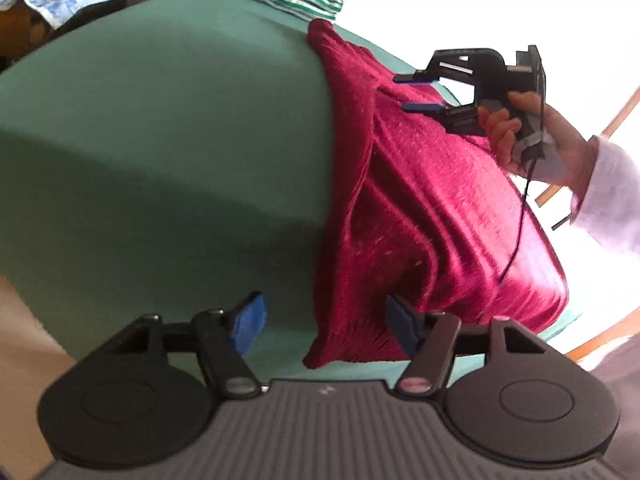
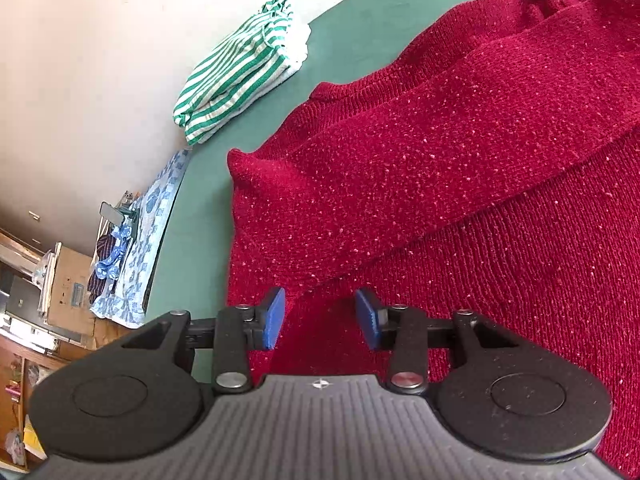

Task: Fold clothes

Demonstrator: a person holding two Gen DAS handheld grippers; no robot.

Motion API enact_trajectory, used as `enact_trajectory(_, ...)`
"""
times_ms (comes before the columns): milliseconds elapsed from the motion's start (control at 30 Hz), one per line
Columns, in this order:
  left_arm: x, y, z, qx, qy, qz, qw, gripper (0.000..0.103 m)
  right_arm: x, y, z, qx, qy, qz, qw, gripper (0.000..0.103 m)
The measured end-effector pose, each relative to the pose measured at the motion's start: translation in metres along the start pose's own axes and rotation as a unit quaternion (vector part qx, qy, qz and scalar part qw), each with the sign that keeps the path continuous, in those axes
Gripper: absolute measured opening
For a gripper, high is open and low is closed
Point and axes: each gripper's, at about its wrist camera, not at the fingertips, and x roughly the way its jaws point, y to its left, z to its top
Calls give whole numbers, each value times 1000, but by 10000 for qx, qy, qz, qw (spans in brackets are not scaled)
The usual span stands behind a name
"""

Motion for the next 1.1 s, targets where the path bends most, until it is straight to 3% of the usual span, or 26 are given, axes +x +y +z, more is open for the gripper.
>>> enact_trajectory(233,31,3,-12,189,128,-274,9994,65,2,6,-4,-233,-101,-97,9996,42)
enact_trajectory(400,47,-9,-20,275,206,-298,9990,43,3,1,-5,-234,-154,96,9996,47)
enact_trajectory(467,50,-15,-21,396,252,-183,9987,12,3,-2,-3,-123,-140,212,9996,49)
enact_trajectory(500,51,-19,-21,443,297,-82,9985,4,3,-4,-2,-77,-111,278,9995,50)
enact_trajectory(667,36,-42,-23,465,146,486,9976,1,21,-4,11,228,103,690,9973,54)
enact_trajectory(833,10,-80,-24,579,-30,830,9949,1,38,-5,19,710,-83,921,9932,55)
enact_trajectory(900,3,-96,-22,628,-99,903,9939,1,41,-6,22,778,-163,951,9923,48)
enact_trajectory(967,-3,-109,-19,646,-151,960,9932,1,41,-3,25,593,-139,827,9947,18)
enact_trajectory(1100,-12,-118,-18,788,-184,1151,9901,1,41,-5,32,410,-17,834,9957,15)
